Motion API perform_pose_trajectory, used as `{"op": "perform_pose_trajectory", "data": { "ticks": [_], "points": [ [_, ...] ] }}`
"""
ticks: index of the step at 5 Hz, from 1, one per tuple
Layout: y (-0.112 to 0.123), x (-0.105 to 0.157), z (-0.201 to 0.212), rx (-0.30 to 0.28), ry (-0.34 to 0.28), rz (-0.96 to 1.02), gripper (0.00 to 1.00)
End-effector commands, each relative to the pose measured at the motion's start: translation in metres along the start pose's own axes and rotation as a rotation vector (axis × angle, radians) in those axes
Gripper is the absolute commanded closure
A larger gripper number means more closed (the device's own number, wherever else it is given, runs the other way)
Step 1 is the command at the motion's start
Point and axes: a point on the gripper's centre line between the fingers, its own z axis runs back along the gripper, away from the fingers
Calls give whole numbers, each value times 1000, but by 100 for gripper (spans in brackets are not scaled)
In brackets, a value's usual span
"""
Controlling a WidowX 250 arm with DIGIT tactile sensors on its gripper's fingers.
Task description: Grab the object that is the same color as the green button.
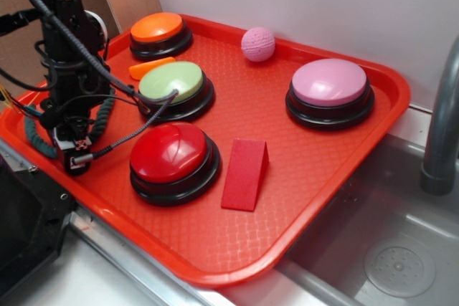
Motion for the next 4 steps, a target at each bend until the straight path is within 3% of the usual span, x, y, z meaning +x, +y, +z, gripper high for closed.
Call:
{"op": "perform_pose_trajectory", "data": {
  "ticks": [1, 2, 3, 4],
  "points": [
    [-2, -1, 12, -23, -21, 14, 100],
    [-11, 0, 65, -119, -50, 4, 100],
    [-14, -17, 114, -175, -116, 51, 100],
    [-19, -30, 162, -189, -132, 107, 100]
  ]
}}
